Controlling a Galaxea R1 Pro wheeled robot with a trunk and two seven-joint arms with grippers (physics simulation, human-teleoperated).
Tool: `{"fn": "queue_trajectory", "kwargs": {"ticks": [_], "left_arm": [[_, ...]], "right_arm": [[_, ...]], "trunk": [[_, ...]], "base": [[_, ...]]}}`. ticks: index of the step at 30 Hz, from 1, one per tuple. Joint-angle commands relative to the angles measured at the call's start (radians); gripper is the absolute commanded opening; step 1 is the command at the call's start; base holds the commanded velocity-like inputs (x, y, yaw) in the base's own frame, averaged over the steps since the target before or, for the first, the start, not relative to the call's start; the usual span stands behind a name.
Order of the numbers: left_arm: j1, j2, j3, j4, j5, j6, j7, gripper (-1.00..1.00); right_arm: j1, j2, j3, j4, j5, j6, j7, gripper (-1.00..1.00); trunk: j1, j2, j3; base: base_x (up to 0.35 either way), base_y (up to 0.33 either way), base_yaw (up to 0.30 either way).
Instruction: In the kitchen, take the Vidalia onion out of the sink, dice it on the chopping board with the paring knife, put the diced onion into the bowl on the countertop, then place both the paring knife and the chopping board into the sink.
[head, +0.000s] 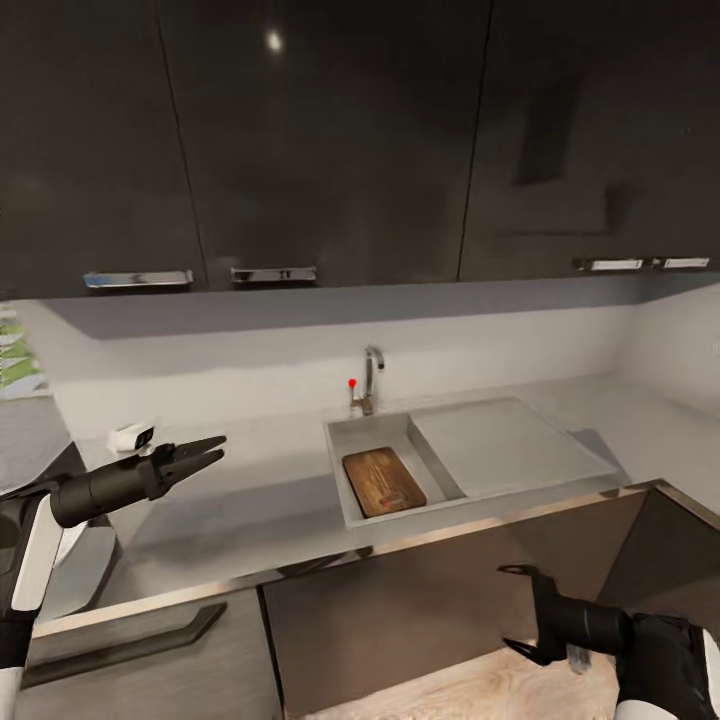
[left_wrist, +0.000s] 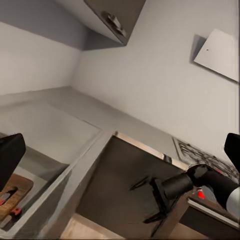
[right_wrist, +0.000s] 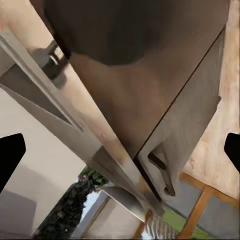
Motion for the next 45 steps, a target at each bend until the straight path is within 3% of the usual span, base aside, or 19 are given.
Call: {"fn": "queue_trajectory", "kwargs": {"ticks": [1,6,9,11,13,14,17,19,21,22,23,24,25,28,32,35,36,40,45], "left_arm": [[0.0,0.0,0.0,0.0,0.002,0.01,-0.002,1.0],[0.0,0.001,0.0,0.0,0.002,0.01,-0.002,1.0],[0.0,0.001,0.0,-0.001,0.002,0.01,-0.002,1.0],[0.0,0.001,0.0,-0.001,0.002,0.01,-0.002,1.0],[0.0,0.001,0.0,-0.001,0.002,0.01,-0.002,1.0],[0.0,0.001,0.0,-0.001,0.002,0.01,-0.002,1.0],[0.0,0.001,0.0,-0.002,0.002,0.01,-0.002,1.0],[0.0,0.001,0.0,-0.002,0.002,0.01,-0.002,1.0],[0.0,0.001,0.0,-0.003,0.002,0.01,-0.002,1.0],[0.0,0.001,0.0,-0.003,0.002,0.01,-0.002,1.0],[0.0,0.001,0.0,-0.003,0.002,0.01,-0.002,1.0],[0.0,0.001,0.0,-0.003,0.002,0.01,-0.003,1.0],[0.0,0.001,0.0,-0.003,0.002,0.01,-0.003,1.0],[0.0,0.001,0.0,-0.003,0.002,0.01,-0.003,1.0],[0.0,0.001,0.0,-0.002,0.002,0.01,-0.003,1.0],[-0.001,0.001,0.0,-0.001,0.003,0.01,-0.003,1.0],[0.0,0.008,0.0,-0.001,0.005,0.01,-0.003,1.0],[0.0,0.023,0.004,0.001,0.009,0.01,-0.003,1.0],[0.0,0.024,0.009,0.003,0.01,0.01,-0.003,1.0]], "right_arm": [[-0.001,-0.001,-0.01,0.032,-0.008,0.01,-0.017,1.0],[-0.001,-0.015,-0.129,0.119,0.024,0.01,-0.036,1.0],[-0.002,-0.018,-0.226,0.113,0.102,0.01,-0.039,1.0],[-0.002,-0.024,-0.24,0.091,0.147,0.01,-0.04,1.0],[-0.003,-0.031,-0.212,0.064,0.192,0.01,-0.041,1.0],[-0.003,-0.035,-0.149,0.049,0.213,0.01,-0.041,1.0],[-0.007,-0.041,-0.066,0.028,0.257,0.01,-0.042,1.0],[-0.008,-0.052,0.034,-0.009,0.351,0.01,-0.039,1.0],[-0.008,-0.058,0.206,-0.056,0.441,0.01,-0.032,1.0],[-0.009,-0.067,0.497,-0.1,0.504,0.01,-0.02,1.0],[-0.009,-0.069,0.536,-0.104,0.509,0.01,-0.018,1.0],[-0.009,-0.076,0.632,-0.111,0.522,0.01,-0.015,1.0],[-0.009,-0.084,0.677,-0.112,0.536,0.01,-0.013,1.0],[-0.009,-0.114,0.763,-0.108,0.645,0.01,-0.01,1.0],[-0.009,-0.173,0.999,-0.094,0.917,0.008,0.088,1.0],[-0.009,-0.22,1.147,-0.03,1.088,-0.158,0.261,1.0],[-0.009,-0.25,1.26,0.169,1.295,-0.38,0.516,1.0],[-0.009,-0.245,1.308,0.601,1.599,-0.744,0.879,1.0],[-0.009,-0.244,1.313,0.635,1.619,-0.784,0.914,1.0]], "trunk": [[0.0,-0.001,-0.001],[0.0,-0.001,-0.001],[0.0,-0.001,-0.001],[0.0,-0.001,-0.001],[0.0,-0.001,-0.001],[0.0,-0.001,-0.001],[0.0,-0.001,-0.001],[0.0,-0.001,-0.001],[0.0,-0.001,-0.001],[0.0,-0.001,-0.001],[0.0,-0.001,-0.001],[0.0,-0.001,-0.001],[0.0,-0.001,-0.001],[0.0,-0.001,-0.001],[0.0,-0.001,-0.001],[0.0,-0.001,-0.001],[0.0,-0.001,-0.001],[0.0,-0.001,-0.001],[0.0,-0.001,-0.001]], "base": [[-0.345,-0.009,0.0],[-0.346,-0.003,0.0],[-0.346,-0.001,0.0],[-0.346,0.0,0.0],[-0.346,0.0,0.0],[-0.346,0.0,0.0],[-0.346,0.0,0.0],[-0.346,0.0,0.0],[-0.346,-0.024,0.0],[-0.346,-0.063,0.0],[-0.346,-0.066,0.0],[-0.346,-0.09,0.0],[-0.346,-0.106,0.0],[-0.343,-0.126,0.0],[-0.337,-0.145,0.0],[-0.324,-0.146,0.0],[-0.306,-0.137,0.0],[-0.264,-0.098,0.0],[-0.164,-0.006,0.0]]}}
